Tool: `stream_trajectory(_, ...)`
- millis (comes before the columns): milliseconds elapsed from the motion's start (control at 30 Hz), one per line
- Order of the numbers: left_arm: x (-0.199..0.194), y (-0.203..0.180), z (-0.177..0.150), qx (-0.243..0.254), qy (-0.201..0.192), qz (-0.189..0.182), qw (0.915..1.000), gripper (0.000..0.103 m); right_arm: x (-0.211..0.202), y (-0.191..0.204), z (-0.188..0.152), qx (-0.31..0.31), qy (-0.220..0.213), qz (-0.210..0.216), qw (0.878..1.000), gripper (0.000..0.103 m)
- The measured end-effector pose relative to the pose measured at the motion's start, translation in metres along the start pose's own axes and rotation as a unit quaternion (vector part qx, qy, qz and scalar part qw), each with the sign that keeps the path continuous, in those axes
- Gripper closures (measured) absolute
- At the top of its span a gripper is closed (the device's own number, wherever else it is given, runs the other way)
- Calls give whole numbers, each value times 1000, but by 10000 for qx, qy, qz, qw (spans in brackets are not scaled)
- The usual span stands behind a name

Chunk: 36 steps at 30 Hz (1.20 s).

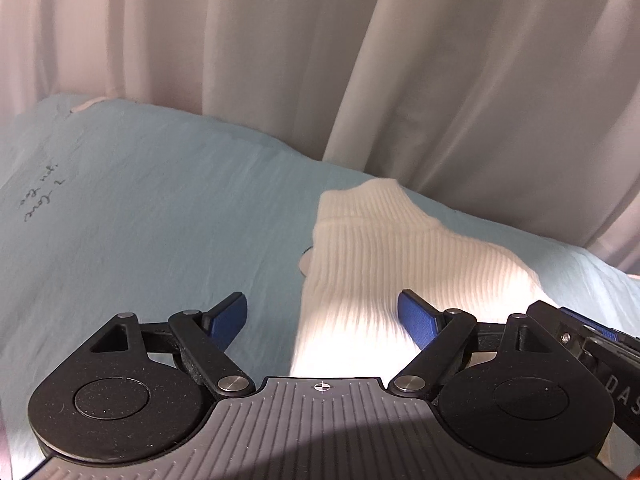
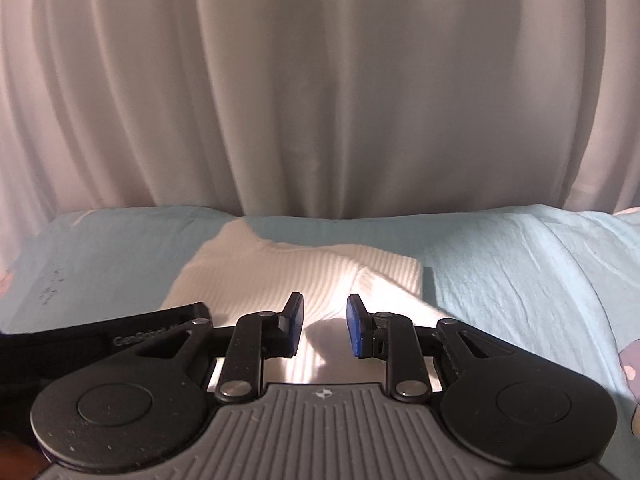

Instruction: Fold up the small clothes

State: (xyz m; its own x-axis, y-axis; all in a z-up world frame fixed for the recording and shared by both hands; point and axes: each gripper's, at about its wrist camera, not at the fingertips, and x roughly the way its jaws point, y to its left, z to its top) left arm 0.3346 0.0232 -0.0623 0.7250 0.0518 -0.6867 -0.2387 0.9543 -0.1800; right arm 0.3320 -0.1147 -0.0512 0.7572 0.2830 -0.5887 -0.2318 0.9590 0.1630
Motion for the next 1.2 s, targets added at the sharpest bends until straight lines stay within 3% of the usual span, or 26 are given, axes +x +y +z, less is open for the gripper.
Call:
stream_trajectory(67,-18,7,-12,-33,-124,-115,9999,16,-10,5,-16,-101,255,24,9996,79)
stream_trajectory(133,-34,13,-23,-38,-76,-229,9997,15,-25,8,-29,-351,112,-6,9993,79)
stream_trajectory(267,-68,20,-50,225,-60,-293,9993,13,-50,-4,-44,-258,214,116,9994,78)
stream_trajectory(400,-81,22,-81,715,539,-308,9955,13,-77,-7,-71,-368,496,117,9980,73)
stream_trajectory(467,-93,29,-91,733,538,-417,9950,12,-86,-4,-86,-613,815,-99,9947,63)
stream_trajectory(533,-102,34,-95,819,757,-486,9926,12,-97,-11,-95,-381,1108,-78,9931,62)
stream_trajectory(600,-104,38,-97,863,1216,-561,9872,12,-109,-14,-100,-154,1378,57,9903,60)
stream_trajectory(667,-112,34,-106,1131,1347,-563,9828,11,-116,-12,-103,-206,1481,2,9888,46)
stream_trajectory(867,-123,19,-122,1509,1541,-459,9754,8,-125,1,-106,-364,1612,-149,9861,33)
stream_trajectory(1200,-137,14,-122,1552,1556,-329,9750,7,-137,10,-109,-391,1732,-524,9827,29)
